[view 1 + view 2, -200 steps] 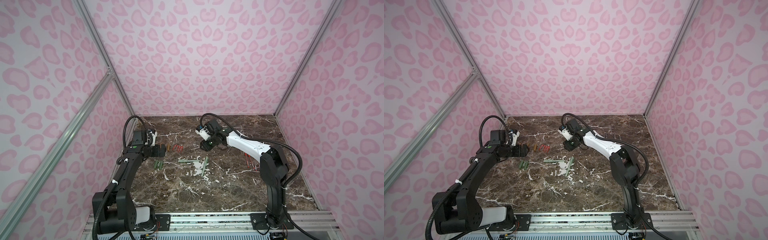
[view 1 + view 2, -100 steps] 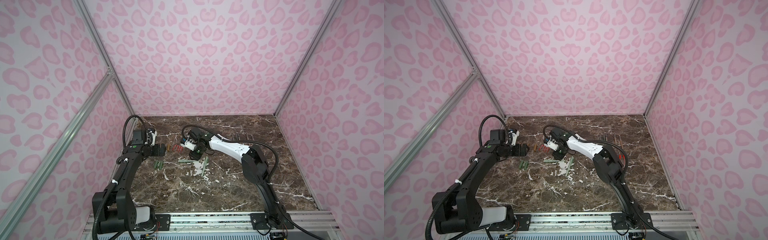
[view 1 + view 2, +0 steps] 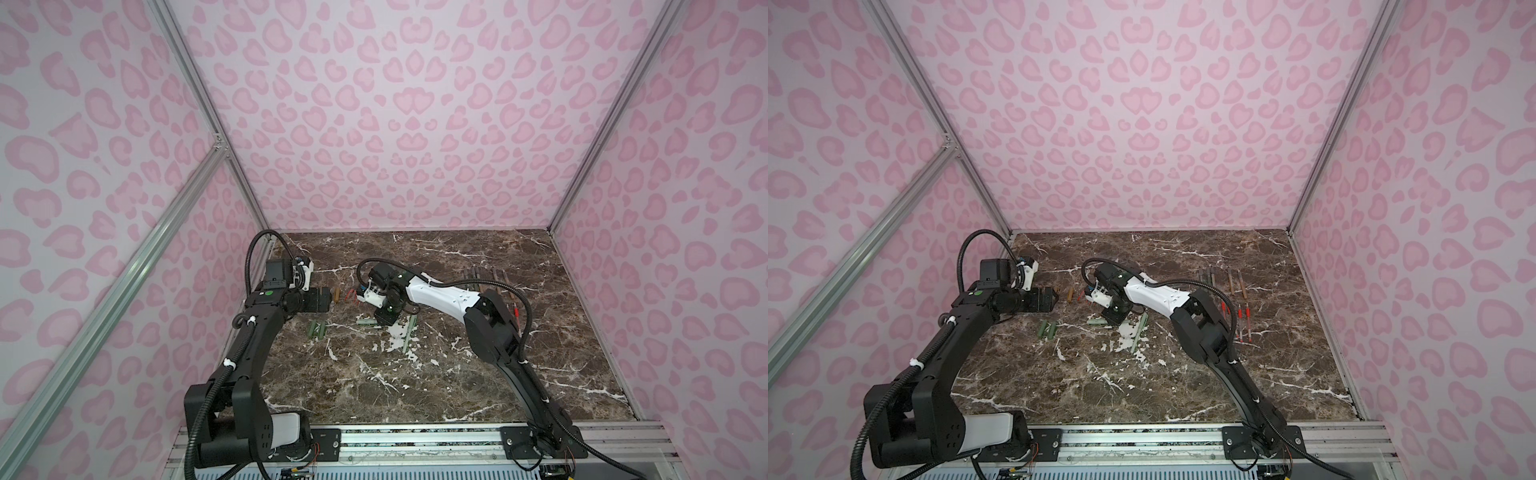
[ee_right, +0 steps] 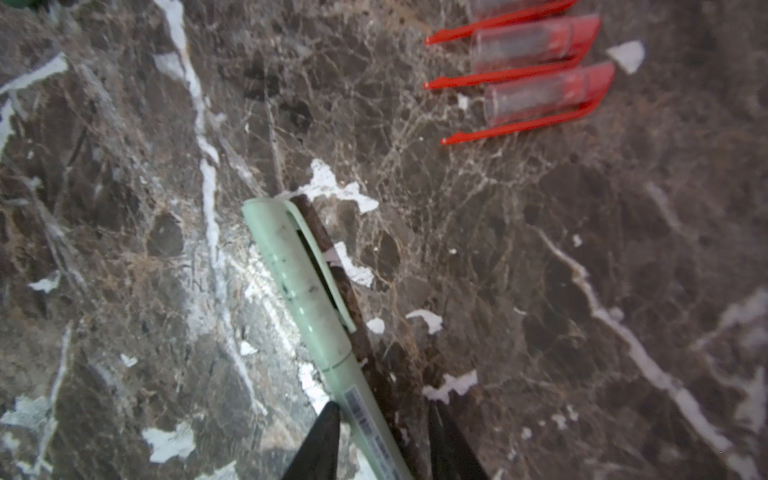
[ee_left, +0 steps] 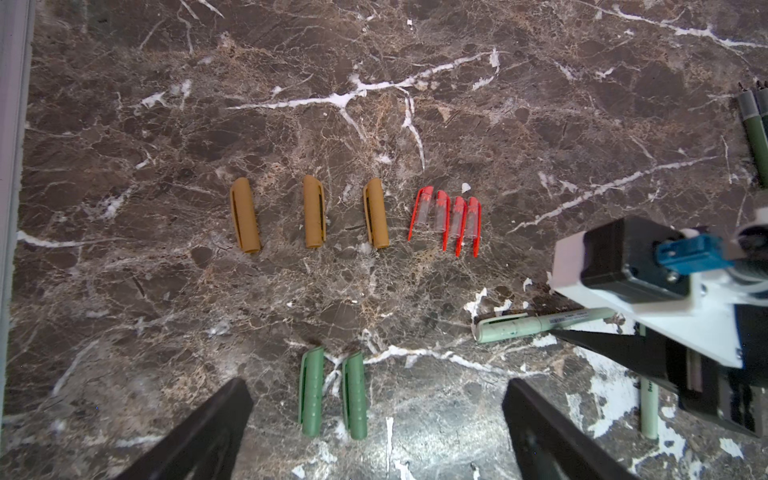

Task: Open the pen caps
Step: 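Move the right gripper to the pale-green markers and grasp a capped one, then lift the pale-green marker and bring its cap between the left gripper's fingers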

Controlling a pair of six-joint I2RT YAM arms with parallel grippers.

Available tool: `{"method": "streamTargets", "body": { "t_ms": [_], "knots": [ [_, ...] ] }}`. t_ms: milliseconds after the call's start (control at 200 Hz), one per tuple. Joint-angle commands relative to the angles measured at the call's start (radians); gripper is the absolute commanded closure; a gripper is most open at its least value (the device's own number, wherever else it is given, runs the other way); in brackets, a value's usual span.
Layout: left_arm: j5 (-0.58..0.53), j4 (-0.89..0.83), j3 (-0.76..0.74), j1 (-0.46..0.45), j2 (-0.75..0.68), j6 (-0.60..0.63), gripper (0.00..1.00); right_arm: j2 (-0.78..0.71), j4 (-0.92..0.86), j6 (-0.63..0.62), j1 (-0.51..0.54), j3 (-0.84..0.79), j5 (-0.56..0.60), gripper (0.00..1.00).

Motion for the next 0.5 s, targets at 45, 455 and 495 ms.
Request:
{"method": "streamTargets", "body": {
  "t_ms": [45,455,495],
  "knots": [
    [0.006,0.018,0.006,0.004,0.001,-0.002,0.02,0.021,-0.02,-0.008,0.01,-0.008,0.009,0.73],
    [0.103,0.001,0.024,0.004,-0.011,0.0,0.02,-0.074,-0.01,-0.016,0.022,-0.092,0.007,0.97],
    [0.135,-0.001,0.031,0.005,-0.012,-0.01,0.02,-0.093,-0.001,-0.005,0.021,-0.097,-0.004,0.97]
  ]
}}
